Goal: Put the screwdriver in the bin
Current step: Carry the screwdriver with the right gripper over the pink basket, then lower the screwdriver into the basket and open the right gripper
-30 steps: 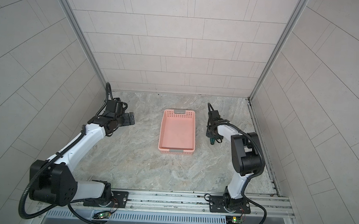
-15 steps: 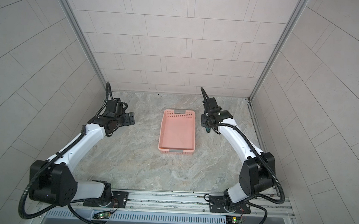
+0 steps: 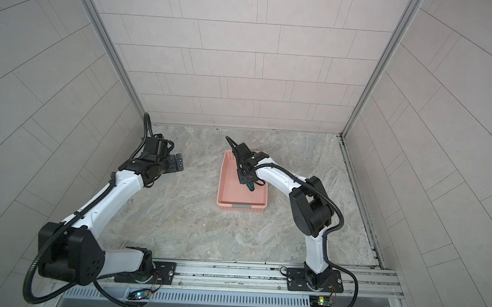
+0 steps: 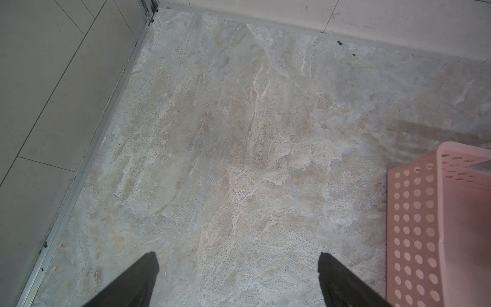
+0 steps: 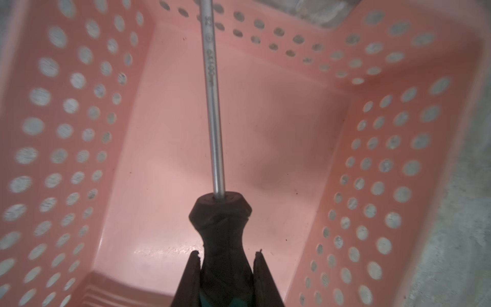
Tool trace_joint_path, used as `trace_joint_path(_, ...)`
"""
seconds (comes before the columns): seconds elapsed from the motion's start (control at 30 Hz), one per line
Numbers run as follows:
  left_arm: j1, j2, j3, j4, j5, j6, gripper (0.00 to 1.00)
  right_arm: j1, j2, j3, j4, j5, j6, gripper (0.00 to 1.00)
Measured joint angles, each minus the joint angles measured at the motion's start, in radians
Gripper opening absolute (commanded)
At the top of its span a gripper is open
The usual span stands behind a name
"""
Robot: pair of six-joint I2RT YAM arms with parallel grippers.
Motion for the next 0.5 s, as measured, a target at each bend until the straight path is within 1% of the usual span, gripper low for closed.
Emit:
trace_joint_path(0.2,0.000,-0.005,-0.009,0.004,0.001,-0.018,1.00,0.007,0.058,0.000,0.004,-0.004,0.000,0.00)
trace_joint_path(0.33,0.000,-0.005,-0.011,0.006,0.006,-0.027,1.00,0.013,0.060,0.000,0.022,-0.003,0.000,0.12)
trace_joint_path(0.43,0.000,-0.006,-0.018,0.013,0.006,-0.028,1.00,0.013,0.067,0.000,0.032,-0.004,-0.001,0.29)
trace_joint_path(0.5,0.000,-0.007,-0.027,0.014,0.004,-0.025,1.00,0.013,0.075,0.000,0.039,-0.003,-0.002,0.34)
